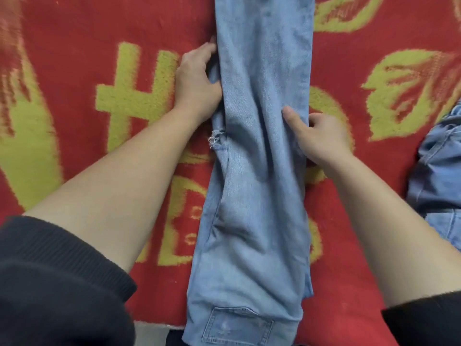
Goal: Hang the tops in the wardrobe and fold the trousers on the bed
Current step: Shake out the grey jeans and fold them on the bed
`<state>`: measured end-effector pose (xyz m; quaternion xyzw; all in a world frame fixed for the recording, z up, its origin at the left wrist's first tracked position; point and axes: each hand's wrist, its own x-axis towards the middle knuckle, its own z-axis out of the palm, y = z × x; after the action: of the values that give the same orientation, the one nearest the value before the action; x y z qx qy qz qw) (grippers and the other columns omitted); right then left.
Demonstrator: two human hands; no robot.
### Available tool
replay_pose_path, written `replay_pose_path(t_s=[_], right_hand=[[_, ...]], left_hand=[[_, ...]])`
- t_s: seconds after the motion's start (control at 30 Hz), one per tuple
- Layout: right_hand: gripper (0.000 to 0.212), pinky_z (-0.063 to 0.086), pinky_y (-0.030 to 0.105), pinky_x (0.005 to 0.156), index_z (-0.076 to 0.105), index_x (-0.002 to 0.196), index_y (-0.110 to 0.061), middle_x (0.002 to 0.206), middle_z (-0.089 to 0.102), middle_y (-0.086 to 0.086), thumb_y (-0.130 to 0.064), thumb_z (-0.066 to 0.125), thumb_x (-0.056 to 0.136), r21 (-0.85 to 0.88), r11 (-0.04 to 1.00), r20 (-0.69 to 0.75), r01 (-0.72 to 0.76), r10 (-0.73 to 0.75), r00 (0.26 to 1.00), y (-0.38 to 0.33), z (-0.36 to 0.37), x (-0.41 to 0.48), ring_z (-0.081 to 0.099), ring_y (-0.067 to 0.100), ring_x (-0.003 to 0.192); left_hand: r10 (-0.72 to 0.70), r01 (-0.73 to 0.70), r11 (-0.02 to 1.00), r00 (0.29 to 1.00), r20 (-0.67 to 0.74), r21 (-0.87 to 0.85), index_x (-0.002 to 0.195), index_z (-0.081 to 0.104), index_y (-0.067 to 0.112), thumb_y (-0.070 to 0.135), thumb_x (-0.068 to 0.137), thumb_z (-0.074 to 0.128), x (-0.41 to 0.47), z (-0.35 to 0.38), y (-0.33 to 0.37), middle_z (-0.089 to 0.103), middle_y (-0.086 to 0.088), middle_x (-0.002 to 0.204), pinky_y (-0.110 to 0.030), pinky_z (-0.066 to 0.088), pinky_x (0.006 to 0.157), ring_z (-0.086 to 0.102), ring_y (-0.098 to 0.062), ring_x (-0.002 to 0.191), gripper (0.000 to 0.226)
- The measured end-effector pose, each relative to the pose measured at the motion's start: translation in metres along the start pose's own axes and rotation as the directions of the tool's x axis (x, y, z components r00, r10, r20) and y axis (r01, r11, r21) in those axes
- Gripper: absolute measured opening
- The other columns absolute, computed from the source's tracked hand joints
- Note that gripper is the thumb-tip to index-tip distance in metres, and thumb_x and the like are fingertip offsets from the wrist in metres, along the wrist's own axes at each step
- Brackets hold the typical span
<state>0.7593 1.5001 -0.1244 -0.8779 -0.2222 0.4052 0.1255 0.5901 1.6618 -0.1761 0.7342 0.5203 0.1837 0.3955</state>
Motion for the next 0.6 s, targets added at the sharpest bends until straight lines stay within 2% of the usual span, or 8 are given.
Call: replay_pose_path(t_s=[0.07, 0.13, 0.2, 0.3, 0.37, 0.43, 0.53, 0.6], right_hand=[[0.054, 0.058, 0.046, 0.079, 0.073, 0.092, -0.013, 0.088, 0.075, 0.001, -0.065, 0.062, 0.083, 0.132, 0.991, 0.049, -0.009, 0.003, 0.999, 0.001, -0.004, 0.003, 0.071, 0.023, 0.084], [0.050, 0.058, 0.047, 0.078, 0.073, 0.097, -0.010, 0.093, 0.076, 0.003, -0.058, 0.069, 0.083, 0.244, 0.970, 0.057, -0.020, 0.006, 0.998, 0.002, -0.005, 0.007, 0.070, 0.020, 0.080], [0.050, 0.058, 0.047, 0.073, 0.072, 0.096, -0.008, 0.095, 0.076, 0.006, -0.057, 0.070, 0.083, 0.290, 0.957, 0.039, -0.019, 0.008, 0.999, 0.005, -0.003, 0.005, 0.067, 0.018, 0.075], [0.041, 0.056, 0.036, 0.069, 0.072, 0.092, -0.013, 0.090, 0.075, 0.000, -0.054, 0.066, 0.088, 0.308, 0.950, -0.046, 0.052, -0.039, 0.998, 0.011, -0.001, 0.004, 0.067, 0.012, 0.074], [0.029, 0.048, 0.025, 0.060, 0.068, 0.086, -0.020, 0.078, 0.068, -0.006, -0.048, 0.062, 0.092, 0.289, 0.948, -0.133, 0.136, -0.101, 0.986, 0.016, 0.001, -0.003, 0.058, -0.003, 0.059], [0.023, 0.043, 0.023, 0.059, 0.061, 0.091, -0.023, 0.072, 0.058, -0.013, -0.046, 0.063, 0.092, 0.297, 0.946, -0.167, 0.127, -0.080, 0.983, 0.024, 0.004, -0.013, 0.050, -0.006, 0.052], [0.043, 0.045, 0.025, 0.078, 0.057, 0.116, -0.020, 0.086, 0.057, -0.016, -0.052, 0.063, 0.088, 0.211, 0.976, -0.169, 0.044, -0.008, 0.986, 0.040, 0.014, -0.040, 0.059, 0.006, 0.083], [0.058, 0.042, 0.033, 0.095, 0.049, 0.130, -0.018, 0.111, 0.059, -0.004, -0.054, 0.061, 0.086, 0.066, 0.996, -0.285, 0.062, -0.041, 0.958, 0.050, 0.020, -0.067, 0.056, 0.020, 0.110]], left_hand=[[-0.047, 0.038, 0.991, 0.997, -0.064, -0.127, 0.117, 0.067, 0.016, 0.032, 0.082, 0.067, -0.006, -0.007, 0.011, 0.067, 0.013, 0.111, -0.022, 0.047, 0.096, 0.060, -0.002, 0.105, 0.039], [-0.121, 0.095, 0.987, 0.970, -0.209, -0.132, 0.101, 0.068, 0.015, 0.028, 0.087, 0.062, -0.023, -0.009, 0.016, 0.065, 0.016, 0.091, -0.022, 0.050, 0.084, 0.061, 0.000, 0.086, 0.019], [-0.244, 0.230, 0.970, 0.926, -0.289, -0.084, 0.090, 0.063, 0.014, 0.030, 0.096, 0.053, -0.058, -0.007, 0.016, 0.062, 0.010, 0.081, -0.028, 0.045, 0.075, 0.060, -0.012, 0.079, 0.020], [-0.303, 0.324, 0.940, 0.937, -0.174, 0.106, 0.086, 0.053, 0.015, 0.039, 0.100, 0.041, -0.135, -0.003, 0.010, 0.066, -0.008, 0.079, -0.038, 0.036, 0.065, 0.060, -0.033, 0.079, 0.031], [-0.295, 0.288, 0.920, 0.955, -0.015, 0.266, 0.095, 0.050, 0.018, 0.044, 0.097, 0.040, -0.182, -0.003, 0.006, 0.066, -0.007, 0.078, -0.040, 0.040, 0.063, 0.060, -0.034, 0.078, 0.028], [-0.342, 0.280, 0.885, 0.933, 0.112, 0.371, 0.104, 0.048, 0.021, 0.041, 0.093, 0.046, -0.212, -0.003, 0.004, 0.067, -0.006, 0.086, -0.039, 0.041, 0.065, 0.060, -0.034, 0.085, 0.023], [-0.446, 0.356, 0.839, 0.883, 0.146, 0.412, 0.088, 0.052, 0.019, 0.038, 0.094, 0.049, -0.226, -0.008, 0.010, 0.067, -0.009, 0.087, -0.036, 0.038, 0.065, 0.061, -0.036, 0.086, 0.020], [-0.455, 0.414, 0.835, 0.890, 0.031, 0.361, 0.080, 0.052, 0.018, 0.042, 0.095, 0.049, -0.234, -0.015, 0.012, 0.066, -0.009, 0.081, -0.039, 0.044, 0.066, 0.061, -0.036, 0.083, 0.029]])
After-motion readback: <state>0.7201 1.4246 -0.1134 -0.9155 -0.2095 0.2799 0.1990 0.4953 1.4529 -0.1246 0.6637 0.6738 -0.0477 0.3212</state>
